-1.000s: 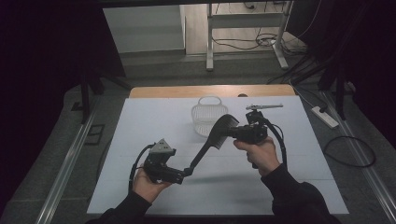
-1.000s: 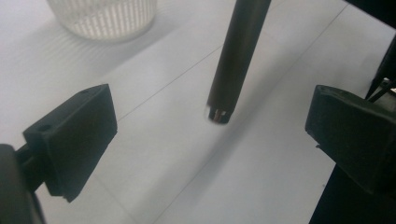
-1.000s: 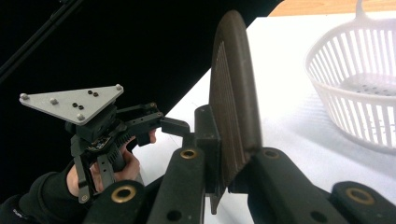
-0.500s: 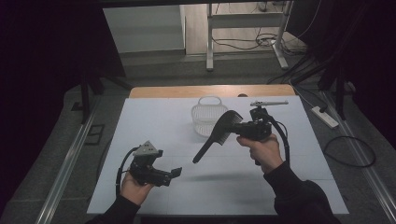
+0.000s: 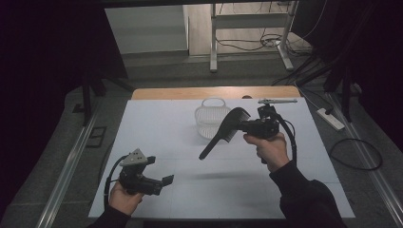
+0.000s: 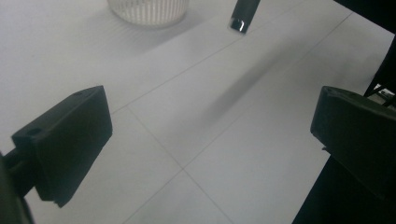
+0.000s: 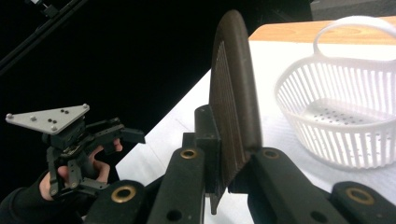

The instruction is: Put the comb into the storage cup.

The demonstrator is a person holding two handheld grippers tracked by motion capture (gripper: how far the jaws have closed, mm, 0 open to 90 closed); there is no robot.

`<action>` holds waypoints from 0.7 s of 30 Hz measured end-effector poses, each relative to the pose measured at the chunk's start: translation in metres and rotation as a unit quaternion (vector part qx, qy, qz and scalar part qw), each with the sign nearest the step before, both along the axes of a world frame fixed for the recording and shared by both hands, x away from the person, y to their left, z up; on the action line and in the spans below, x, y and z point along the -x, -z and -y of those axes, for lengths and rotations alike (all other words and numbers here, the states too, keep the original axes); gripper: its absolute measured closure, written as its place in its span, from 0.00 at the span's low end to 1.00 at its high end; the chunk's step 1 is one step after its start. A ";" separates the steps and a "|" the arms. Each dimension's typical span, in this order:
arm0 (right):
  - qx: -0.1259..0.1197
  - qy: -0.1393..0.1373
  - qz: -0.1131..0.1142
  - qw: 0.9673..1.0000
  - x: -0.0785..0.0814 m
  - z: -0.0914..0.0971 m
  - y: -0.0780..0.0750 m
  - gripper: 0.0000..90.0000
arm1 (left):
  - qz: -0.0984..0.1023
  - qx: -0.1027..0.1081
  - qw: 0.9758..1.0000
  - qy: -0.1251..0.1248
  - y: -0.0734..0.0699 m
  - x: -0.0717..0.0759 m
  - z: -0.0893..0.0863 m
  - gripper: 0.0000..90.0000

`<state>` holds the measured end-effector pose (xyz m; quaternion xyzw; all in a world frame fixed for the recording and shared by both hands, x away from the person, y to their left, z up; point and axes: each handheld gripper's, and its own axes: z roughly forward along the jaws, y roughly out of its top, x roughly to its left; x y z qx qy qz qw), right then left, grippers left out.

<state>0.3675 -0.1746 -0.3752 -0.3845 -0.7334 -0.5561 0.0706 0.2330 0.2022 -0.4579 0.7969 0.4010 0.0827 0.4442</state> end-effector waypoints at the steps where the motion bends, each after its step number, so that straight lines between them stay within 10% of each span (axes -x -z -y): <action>1: 0.000 0.001 0.002 1.000 0.000 0.001 -0.001 0.95 | 0.000 0.000 1.000 -0.002 0.000 0.001 -0.001 0.00; 21: -0.003 0.022 0.019 1.000 -0.009 0.006 -0.012 0.95 | -0.006 -0.023 0.999 -0.023 0.005 0.025 -0.018 0.00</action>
